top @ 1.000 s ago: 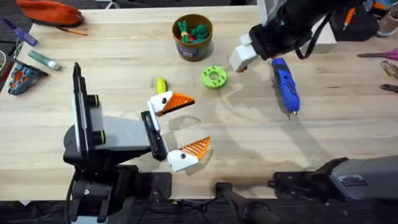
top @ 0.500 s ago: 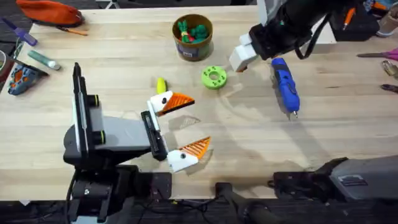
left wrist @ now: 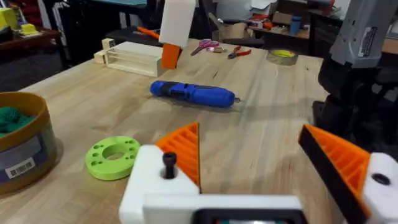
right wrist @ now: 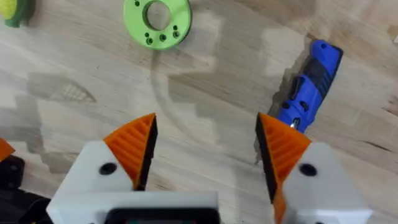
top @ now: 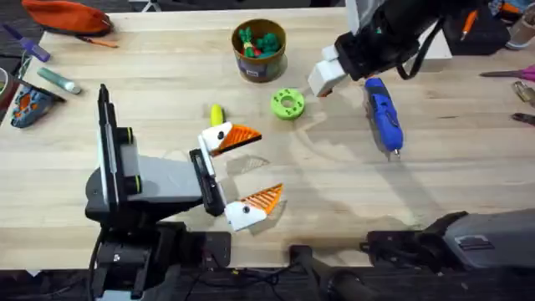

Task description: Pick up the gripper from the table and insert it into the empty holder that is missing its gripper. Then pick up a screw, insert it into the mounting hole, and use the screwdriver to tighten it. Finally, clean up the table by picking up the vegetable and placing it into the bucket.

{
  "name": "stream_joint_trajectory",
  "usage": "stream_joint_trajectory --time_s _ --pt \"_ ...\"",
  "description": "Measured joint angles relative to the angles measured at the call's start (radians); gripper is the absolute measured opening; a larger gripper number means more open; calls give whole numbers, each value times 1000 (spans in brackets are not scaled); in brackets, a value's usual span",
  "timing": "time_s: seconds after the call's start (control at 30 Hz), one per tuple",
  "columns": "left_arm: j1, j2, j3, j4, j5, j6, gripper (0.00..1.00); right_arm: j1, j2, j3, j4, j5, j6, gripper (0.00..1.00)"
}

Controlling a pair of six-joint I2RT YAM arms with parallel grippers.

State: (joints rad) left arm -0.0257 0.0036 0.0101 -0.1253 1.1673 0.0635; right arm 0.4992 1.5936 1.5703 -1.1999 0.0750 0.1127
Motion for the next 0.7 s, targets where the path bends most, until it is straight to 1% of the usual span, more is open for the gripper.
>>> stream_joint_trajectory --time_s 0.23,0.3,0.37,0.4,0.43,0.47,0.5,0.53,0.6,0.63,0.67,0.7 --pt "0 0 0 0 0 0 984 0 0 0 0 0 0 873" --pt "0 0 0 0 0 0 955 0 0 0 0 0 0 873" --pt "0 0 0 0 0 1 896 0 0 0 0 0 0 872" --pt "0 0 0 0 0 0 847 0 0 0 0 0 0 873" --pt "0 0 0 0 0 2 742 0 0 0 0 0 0 870" --pt "0 0 0 0 0 4 666 0 0 0 0 0 0 872" --pt "0 0 0 0 1 4 618 0 0 0 0 0 0 872" --pt "0 0 0 0 1 4 547 0 0 0 0 0 0 872" --pt "0 0 0 0 2 6 332 0 0 0 0 0 0 873" --pt "0 0 0 0 3 7 253 0 0 0 0 0 0 874" --pt "0 0 0 0 3 7 200 0 0 0 0 0 0 872" --pt "0 0 0 0 4 7 182 0 0 0 0 0 0 873"
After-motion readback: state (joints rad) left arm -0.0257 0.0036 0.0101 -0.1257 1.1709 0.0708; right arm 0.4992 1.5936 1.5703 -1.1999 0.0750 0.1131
